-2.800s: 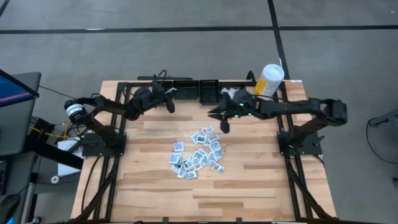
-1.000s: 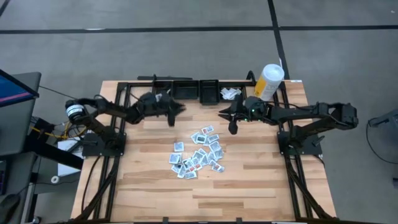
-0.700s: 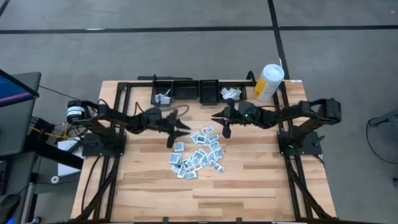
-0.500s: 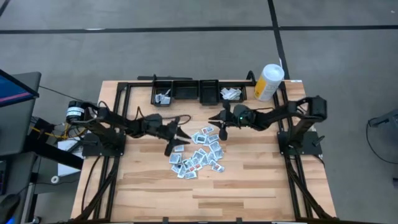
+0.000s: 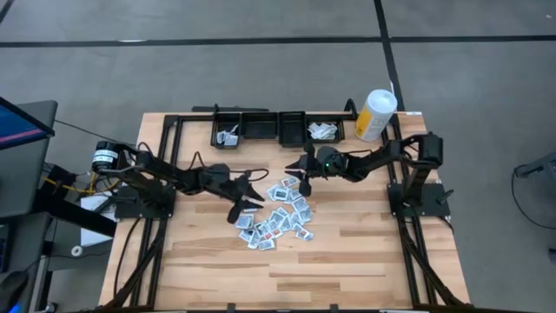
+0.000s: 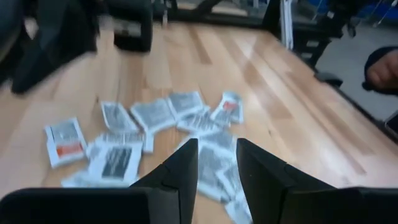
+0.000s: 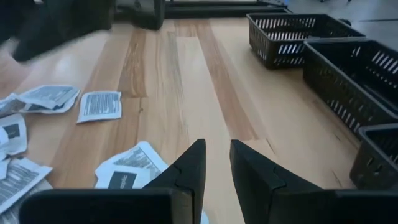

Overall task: Pick & Place First Aid Supplies
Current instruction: Put the blue alcohol pad into the left black bin

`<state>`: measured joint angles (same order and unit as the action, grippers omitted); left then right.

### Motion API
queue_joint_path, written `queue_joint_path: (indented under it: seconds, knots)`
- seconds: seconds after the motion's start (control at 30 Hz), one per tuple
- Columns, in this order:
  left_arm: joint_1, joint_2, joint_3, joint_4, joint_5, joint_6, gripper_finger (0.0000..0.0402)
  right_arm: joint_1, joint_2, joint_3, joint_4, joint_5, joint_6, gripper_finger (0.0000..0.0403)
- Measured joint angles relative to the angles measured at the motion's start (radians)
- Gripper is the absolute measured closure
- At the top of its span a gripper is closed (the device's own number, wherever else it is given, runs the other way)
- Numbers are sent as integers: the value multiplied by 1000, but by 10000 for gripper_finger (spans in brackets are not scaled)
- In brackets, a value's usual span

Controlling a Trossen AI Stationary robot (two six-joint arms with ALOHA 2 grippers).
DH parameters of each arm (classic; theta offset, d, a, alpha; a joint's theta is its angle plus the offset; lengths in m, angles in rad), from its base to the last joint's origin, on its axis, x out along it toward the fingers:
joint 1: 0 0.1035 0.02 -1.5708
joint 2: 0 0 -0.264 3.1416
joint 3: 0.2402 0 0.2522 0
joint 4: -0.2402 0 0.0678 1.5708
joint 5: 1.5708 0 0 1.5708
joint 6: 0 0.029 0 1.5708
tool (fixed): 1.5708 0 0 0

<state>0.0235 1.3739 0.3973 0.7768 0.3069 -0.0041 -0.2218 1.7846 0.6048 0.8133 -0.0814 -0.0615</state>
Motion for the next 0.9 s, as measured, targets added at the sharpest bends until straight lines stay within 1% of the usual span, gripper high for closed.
queue_joint_path:
  seconds: [0.37, 0.7, 0.9]
  knots:
    - [0, 0, 0, -298, -8, -36, 291, 0, 2, 0, -22, 0, 2, 334]
    - [-55, -18, -1, -317, -7, -52, 291, 0, 2, 0, -23, 0, 1, 334]
    - [-116, -102, -1, -377, -7, -84, 291, 2, 2, 0, -24, 0, 1, 334]
